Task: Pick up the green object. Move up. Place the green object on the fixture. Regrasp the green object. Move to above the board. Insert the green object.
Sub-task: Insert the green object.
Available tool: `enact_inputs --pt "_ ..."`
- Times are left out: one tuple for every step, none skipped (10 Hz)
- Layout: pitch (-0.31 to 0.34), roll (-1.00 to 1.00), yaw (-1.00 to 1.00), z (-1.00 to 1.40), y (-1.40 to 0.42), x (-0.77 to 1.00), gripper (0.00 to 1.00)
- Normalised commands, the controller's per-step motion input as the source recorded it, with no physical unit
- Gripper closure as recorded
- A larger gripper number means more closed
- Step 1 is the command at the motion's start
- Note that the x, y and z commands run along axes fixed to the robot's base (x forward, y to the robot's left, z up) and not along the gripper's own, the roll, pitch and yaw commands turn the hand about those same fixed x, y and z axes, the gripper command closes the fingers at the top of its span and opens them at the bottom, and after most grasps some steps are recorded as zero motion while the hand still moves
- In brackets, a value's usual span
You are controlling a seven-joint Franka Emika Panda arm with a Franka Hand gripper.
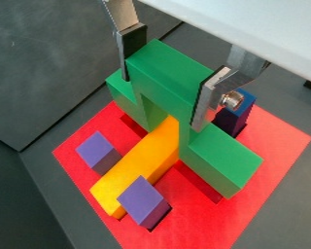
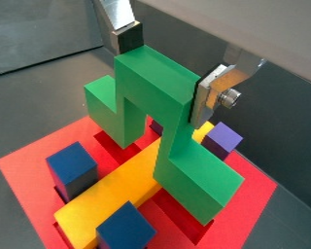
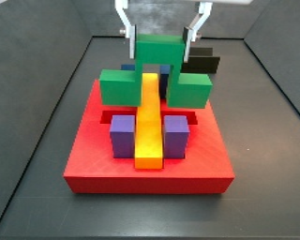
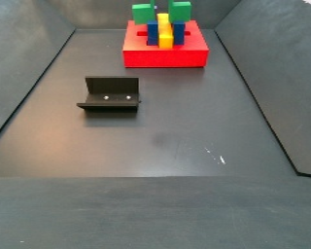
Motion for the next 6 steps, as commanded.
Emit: enact_inputs --pt "0.000 -0.02 0.00 -0.05 -0.02 -0.03 1.00" --pt "0.000 0.00 0.00 -0.13 -0.07 0.00 1.00" --pt "0.000 0.00 0.00 -0.07 -0.03 0.00 1.00" --pt "-0.001 0.00 0.00 0.00 -0.03 0.00 1.00" --pt "0.000 -0.08 0.00 0.17 -0.01 0.00 1.00" --pt "-0.226 -0.34 -0.06 0.36 0.00 -0.03 1.00"
